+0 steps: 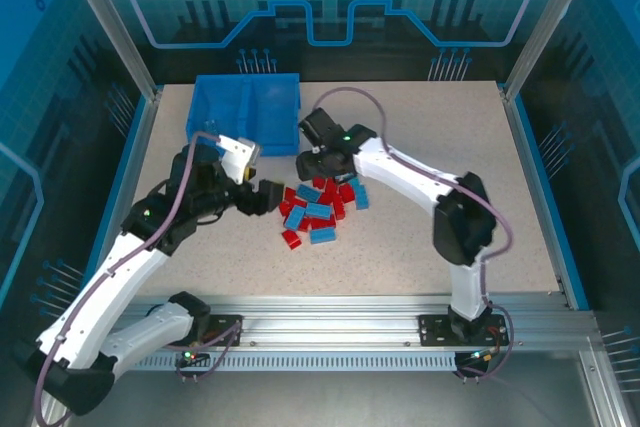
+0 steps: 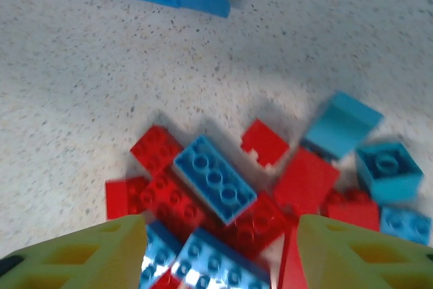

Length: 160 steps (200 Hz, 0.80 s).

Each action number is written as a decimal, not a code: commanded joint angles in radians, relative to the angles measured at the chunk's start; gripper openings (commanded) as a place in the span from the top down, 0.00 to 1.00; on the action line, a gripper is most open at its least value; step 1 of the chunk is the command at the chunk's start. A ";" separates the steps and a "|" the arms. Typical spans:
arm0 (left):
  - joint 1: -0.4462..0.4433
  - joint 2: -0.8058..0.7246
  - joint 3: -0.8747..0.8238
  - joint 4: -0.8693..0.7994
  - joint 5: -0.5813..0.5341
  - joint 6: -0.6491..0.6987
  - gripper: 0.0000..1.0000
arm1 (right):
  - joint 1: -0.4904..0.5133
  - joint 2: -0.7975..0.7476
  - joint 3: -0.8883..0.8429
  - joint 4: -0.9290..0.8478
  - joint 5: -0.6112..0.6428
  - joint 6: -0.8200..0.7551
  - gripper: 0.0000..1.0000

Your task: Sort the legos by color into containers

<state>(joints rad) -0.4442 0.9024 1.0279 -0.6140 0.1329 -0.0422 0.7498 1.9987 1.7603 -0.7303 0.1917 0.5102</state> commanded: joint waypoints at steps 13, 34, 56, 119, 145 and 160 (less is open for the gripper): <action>-0.011 -0.045 0.010 -0.143 0.043 0.159 0.01 | 0.000 0.175 0.168 -0.140 0.079 -0.296 0.42; -0.011 -0.069 -0.015 -0.198 0.038 0.244 0.01 | -0.002 0.225 0.180 -0.162 0.111 -0.444 0.43; -0.011 -0.111 -0.096 -0.174 0.033 0.277 0.01 | -0.008 0.266 0.185 -0.161 0.154 -0.532 0.44; -0.011 -0.117 -0.180 -0.103 0.095 0.287 0.01 | -0.045 0.349 0.234 -0.145 0.081 -0.580 0.56; -0.011 -0.114 -0.180 -0.107 0.073 0.292 0.01 | -0.064 0.386 0.266 -0.170 0.025 -0.580 0.63; -0.010 -0.117 -0.182 -0.104 0.070 0.292 0.01 | -0.070 0.393 0.263 -0.168 -0.017 -0.577 0.66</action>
<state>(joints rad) -0.4500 0.7876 0.8551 -0.7353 0.1894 0.2207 0.6991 2.3573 2.0026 -0.8646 0.2630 -0.0528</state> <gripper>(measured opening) 0.987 0.354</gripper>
